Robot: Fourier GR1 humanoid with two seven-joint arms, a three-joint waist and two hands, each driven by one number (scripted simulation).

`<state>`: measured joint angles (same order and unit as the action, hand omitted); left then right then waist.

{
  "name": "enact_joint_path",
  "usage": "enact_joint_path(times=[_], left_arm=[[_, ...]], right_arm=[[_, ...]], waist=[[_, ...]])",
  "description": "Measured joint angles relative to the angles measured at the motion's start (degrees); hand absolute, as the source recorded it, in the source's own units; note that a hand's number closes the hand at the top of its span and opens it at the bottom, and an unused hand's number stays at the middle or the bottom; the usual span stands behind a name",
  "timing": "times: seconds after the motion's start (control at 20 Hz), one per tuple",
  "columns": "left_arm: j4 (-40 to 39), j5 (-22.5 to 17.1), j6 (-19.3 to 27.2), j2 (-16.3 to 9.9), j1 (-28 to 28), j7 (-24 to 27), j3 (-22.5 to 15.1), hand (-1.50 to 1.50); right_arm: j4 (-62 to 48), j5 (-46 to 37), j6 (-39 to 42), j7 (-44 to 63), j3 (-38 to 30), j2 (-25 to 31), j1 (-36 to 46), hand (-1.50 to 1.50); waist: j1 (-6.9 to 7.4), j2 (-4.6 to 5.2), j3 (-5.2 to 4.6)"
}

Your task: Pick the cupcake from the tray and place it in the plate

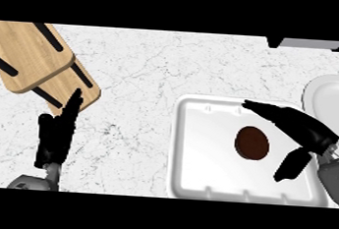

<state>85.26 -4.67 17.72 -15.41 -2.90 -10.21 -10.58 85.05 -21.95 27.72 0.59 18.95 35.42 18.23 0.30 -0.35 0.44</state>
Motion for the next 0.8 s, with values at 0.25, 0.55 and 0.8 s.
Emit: enact_joint_path(times=[0.25,0.55,0.8], left_arm=[[-0.66,0.52,-1.09,1.01,-0.39,0.23,1.19,0.0],[0.11,1.44,-2.14,1.54,0.16,-0.39,2.14,0.0],[-0.47,2.19,-3.31,2.28,-0.08,0.2,3.13,0.0]], right_arm=[[-2.22,-2.89,1.82,-2.31,-1.11,-1.4,0.37,-1.5],[-4.37,-6.26,2.39,-3.05,-1.67,-4.68,0.34,-1.5],[-6.32,-9.32,2.53,-3.55,-2.22,-7.52,0.79,-1.5]], waist=[[-0.08,-0.03,0.04],[-0.04,-0.03,0.02],[-0.09,-0.05,0.05]])
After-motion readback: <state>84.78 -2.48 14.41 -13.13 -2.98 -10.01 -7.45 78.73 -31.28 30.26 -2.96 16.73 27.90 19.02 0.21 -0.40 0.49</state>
